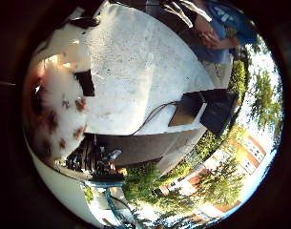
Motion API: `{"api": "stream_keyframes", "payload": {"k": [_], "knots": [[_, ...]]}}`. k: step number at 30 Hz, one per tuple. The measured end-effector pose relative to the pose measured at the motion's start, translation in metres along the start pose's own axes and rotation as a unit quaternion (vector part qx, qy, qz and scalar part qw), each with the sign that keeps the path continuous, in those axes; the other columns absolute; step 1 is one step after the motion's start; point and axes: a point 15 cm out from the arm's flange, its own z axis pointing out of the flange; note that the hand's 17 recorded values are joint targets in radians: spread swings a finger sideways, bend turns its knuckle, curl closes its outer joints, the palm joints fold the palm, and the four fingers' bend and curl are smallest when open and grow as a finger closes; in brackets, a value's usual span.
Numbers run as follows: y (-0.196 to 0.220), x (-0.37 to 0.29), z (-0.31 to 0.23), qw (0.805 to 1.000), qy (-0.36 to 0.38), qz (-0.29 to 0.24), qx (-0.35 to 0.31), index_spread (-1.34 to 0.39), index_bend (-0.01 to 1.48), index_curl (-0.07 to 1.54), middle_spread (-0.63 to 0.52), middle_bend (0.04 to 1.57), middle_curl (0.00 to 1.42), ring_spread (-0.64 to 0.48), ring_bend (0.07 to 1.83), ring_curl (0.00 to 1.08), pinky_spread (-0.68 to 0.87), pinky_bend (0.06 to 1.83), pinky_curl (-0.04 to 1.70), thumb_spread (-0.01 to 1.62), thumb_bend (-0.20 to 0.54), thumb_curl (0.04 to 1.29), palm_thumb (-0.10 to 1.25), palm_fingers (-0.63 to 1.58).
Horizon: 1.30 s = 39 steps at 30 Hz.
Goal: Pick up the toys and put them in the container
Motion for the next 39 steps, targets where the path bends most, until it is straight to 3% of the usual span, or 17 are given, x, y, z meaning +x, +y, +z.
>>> {"api": "stream_keyframes", "payload": {"k": [7,13,16,27,31,33,35,37,39], "knots": [[0.027,-0.114,-0.076,0.994,0.026,-0.092,0.044,-1.05,0.53,1.1,-0.17,1.4,1.02,-0.11,1.58,0.8,0.13,1.7,0.78,1.08,-0.012,0.83,0.96,0.73],[0.017,-0.222,-0.082,0.985,0.03,-0.164,0.054,-1.08,0.5,1.23,-0.17,1.42,1.02,-0.11,1.61,0.8,0.13,1.72,0.8,1.09,-0.015,0.85,0.95,0.71],[0.005,-0.254,-0.062,0.985,0.023,-0.167,0.04,-1.09,0.49,1.29,-0.17,1.43,1.02,-0.11,1.62,0.8,0.12,1.72,0.81,1.09,-0.016,0.87,0.93,0.69],[-0.105,-0.284,0.043,0.991,0.027,-0.127,0.026,-1.07,0.47,1.43,-0.16,1.42,1.0,-0.09,1.65,0.79,0.12,1.66,0.85,1.12,-0.023,0.83,0.84,0.62],[-0.128,-0.29,0.069,0.991,0.03,-0.122,0.039,-1.04,0.46,1.39,-0.13,1.26,0.92,-0.01,1.5,0.71,0.17,1.53,0.8,1.14,-0.029,0.77,0.83,0.54],[-0.13,-0.294,0.084,0.991,0.034,-0.126,0.029,-0.99,0.42,1.33,-0.1,0.98,0.82,0.05,1.35,0.69,0.23,1.4,0.8,1.13,-0.031,0.74,0.82,0.1],[-0.13,-0.295,0.096,0.991,0.038,-0.13,0.019,-0.94,0.38,1.28,-0.07,0.81,0.73,0.12,1.21,0.62,0.28,1.28,0.75,1.13,-0.032,0.71,0.82,-0.13],[-0.129,-0.294,0.098,0.99,0.038,-0.135,0.015,-0.85,0.27,1.17,-0.03,0.6,0.61,0.19,0.96,0.49,0.33,1.16,0.65,1.12,-0.028,0.69,0.82,-0.24],[-0.126,-0.291,0.099,0.99,0.037,-0.135,0.009,-0.78,0.17,1.06,0.02,0.44,0.53,0.24,0.81,0.41,0.38,1.08,0.58,1.11,-0.029,0.66,0.82,-0.22]]}}
